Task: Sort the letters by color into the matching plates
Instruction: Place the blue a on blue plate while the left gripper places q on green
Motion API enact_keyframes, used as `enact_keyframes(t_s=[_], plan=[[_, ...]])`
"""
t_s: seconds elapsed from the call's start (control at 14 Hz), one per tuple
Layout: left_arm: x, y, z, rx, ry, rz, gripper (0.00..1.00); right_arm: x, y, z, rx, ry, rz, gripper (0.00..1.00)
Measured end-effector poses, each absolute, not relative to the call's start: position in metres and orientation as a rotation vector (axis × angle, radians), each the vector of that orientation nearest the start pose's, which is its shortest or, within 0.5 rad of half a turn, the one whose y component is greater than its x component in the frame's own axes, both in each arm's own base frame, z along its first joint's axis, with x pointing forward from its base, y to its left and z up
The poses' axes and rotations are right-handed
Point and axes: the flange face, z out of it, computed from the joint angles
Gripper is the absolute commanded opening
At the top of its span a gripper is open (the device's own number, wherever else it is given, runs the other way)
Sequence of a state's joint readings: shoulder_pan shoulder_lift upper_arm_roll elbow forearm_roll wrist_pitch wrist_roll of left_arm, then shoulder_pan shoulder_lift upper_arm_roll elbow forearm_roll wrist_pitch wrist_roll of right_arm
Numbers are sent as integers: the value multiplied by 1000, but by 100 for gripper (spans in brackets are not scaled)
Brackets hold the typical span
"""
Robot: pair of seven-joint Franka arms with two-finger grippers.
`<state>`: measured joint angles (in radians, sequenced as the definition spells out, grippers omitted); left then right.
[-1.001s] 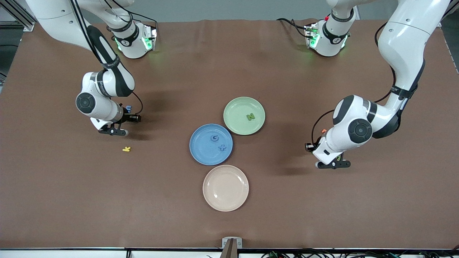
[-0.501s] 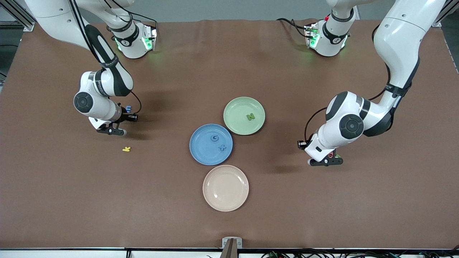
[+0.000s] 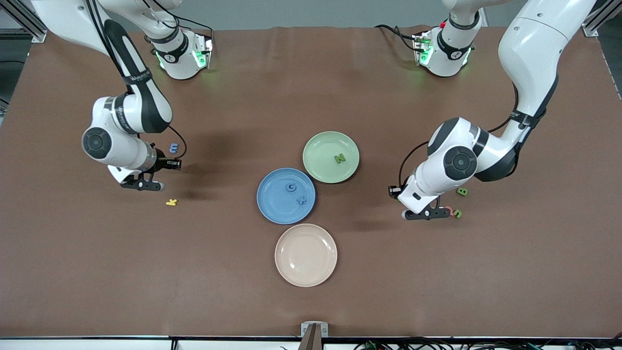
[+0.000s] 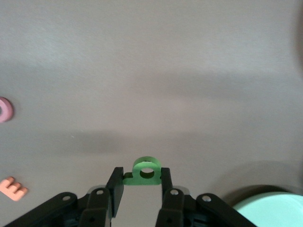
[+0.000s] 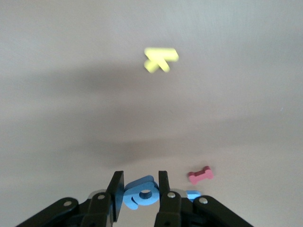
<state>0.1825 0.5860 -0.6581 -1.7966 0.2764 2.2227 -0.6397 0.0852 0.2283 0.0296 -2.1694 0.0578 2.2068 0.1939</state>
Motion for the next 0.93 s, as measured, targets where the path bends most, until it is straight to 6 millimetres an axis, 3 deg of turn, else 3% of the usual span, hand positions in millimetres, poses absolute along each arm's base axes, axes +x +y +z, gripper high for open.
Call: enact_keyframes(t_s=[0.21,0.36,0.72,0.93], plan=[[583,-283,285,-3250,-165,147,0,565,125,329,-3105,240,199,19],[574,-301,286,-3246,-196,155,0,573,177,343,-3099,284,140,19],[553,-339,286,-3232,-272,171,0,570,293,319,-3091,435,135,19],[534,-367,286,-3217,-327,184,0,565,336,309,-3077,490,115,19]])
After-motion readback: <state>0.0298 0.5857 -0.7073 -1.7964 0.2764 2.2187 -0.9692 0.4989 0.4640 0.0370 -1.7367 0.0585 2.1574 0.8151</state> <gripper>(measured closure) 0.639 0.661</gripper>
